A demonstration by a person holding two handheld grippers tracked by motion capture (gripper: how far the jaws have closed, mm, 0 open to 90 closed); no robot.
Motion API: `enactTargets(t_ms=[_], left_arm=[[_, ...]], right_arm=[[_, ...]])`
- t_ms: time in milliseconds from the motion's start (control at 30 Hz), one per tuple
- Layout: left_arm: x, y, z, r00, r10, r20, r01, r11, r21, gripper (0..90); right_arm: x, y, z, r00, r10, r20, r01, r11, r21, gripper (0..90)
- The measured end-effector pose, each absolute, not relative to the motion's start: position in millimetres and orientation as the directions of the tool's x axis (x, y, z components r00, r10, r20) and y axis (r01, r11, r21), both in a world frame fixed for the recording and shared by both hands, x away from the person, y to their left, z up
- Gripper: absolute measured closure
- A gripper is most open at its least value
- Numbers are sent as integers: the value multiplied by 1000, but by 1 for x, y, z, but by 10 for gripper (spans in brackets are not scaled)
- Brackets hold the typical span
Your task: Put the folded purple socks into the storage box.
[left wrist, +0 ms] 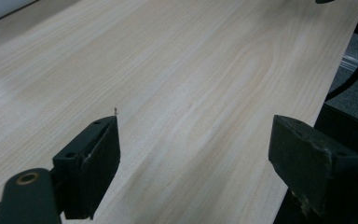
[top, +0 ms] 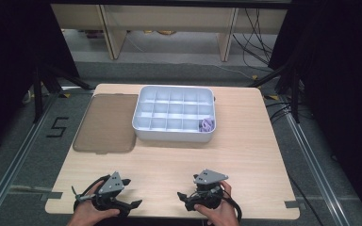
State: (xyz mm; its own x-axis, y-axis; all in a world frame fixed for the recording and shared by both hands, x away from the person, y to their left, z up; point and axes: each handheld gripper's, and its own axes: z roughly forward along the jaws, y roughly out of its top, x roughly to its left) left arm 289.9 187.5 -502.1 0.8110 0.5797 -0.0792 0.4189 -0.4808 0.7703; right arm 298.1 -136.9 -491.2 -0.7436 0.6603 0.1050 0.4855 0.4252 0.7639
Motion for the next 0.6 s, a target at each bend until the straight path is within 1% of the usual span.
enactTargets(t_ms=[33, 67, 100, 133, 167, 200, 233, 267, 333, 367, 400, 433, 467, 500, 533, 567, 600], left_arm=[[291, 189, -501, 821, 568, -52, 404, -515, 756, 161], [289, 187, -502, 821, 567, -66, 406, -498, 766, 161], [290, 188, -501, 829, 557, -46, 395, -526, 753, 161], [288, 185, -503, 822, 566, -71, 409, -499, 764, 161], [289, 186, -502, 830, 555, -53, 400, -526, 751, 161], [287, 185, -503, 828, 559, -55, 400, -518, 756, 161], [288, 185, -502, 841, 541, -32, 379, -546, 747, 161], [286, 183, -503, 836, 546, -56, 395, -528, 752, 161], [285, 183, -503, 841, 541, -33, 382, -548, 744, 161], [285, 181, -504, 845, 533, -43, 379, -539, 752, 161], [283, 181, -504, 840, 541, -38, 384, -544, 746, 161], [284, 180, -504, 848, 529, -30, 368, -548, 751, 161], [282, 179, -505, 838, 543, -55, 392, -529, 753, 161], [283, 179, -505, 846, 532, -38, 378, -547, 747, 161], [283, 179, -504, 853, 522, -21, 363, -564, 741, 161], [281, 177, -506, 841, 537, -56, 388, -529, 755, 161], [281, 177, -506, 841, 539, -47, 388, -540, 747, 161]], right_arm=[[297, -136, -492, -737, 667, 113, 493, 414, 765, 164], [298, -136, -493, -752, 652, 103, 477, 429, 767, 164], [295, -137, -492, -744, 659, 109, 490, 429, 759, 164], [295, -137, -492, -741, 663, 106, 492, 429, 757, 165], [294, -137, -493, -746, 659, 101, 485, 433, 759, 164], [293, -137, -493, -742, 662, 108, 494, 431, 755, 165], [292, -136, -493, -740, 663, 113, 502, 432, 749, 164], [293, -136, -494, -749, 654, 105, 486, 436, 758, 165], [292, -136, -495, -755, 647, 105, 485, 444, 754, 164], [291, -135, -495, -759, 643, 106, 479, 440, 759, 164], [290, -135, -495, -755, 647, 105, 485, 444, 753, 165], [290, -135, -495, -756, 646, 108, 487, 445, 751, 165], [290, -135, -495, -760, 642, 101, 481, 453, 750, 164], [289, -134, -496, -761, 643, 88, 474, 459, 751, 164], [289, -134, -496, -759, 644, 101, 488, 459, 742, 165], [289, -133, -497, -770, 632, 89, 471, 469, 747, 165], [290, -132, -498, -775, 625, 91, 469, 473, 746, 165]])
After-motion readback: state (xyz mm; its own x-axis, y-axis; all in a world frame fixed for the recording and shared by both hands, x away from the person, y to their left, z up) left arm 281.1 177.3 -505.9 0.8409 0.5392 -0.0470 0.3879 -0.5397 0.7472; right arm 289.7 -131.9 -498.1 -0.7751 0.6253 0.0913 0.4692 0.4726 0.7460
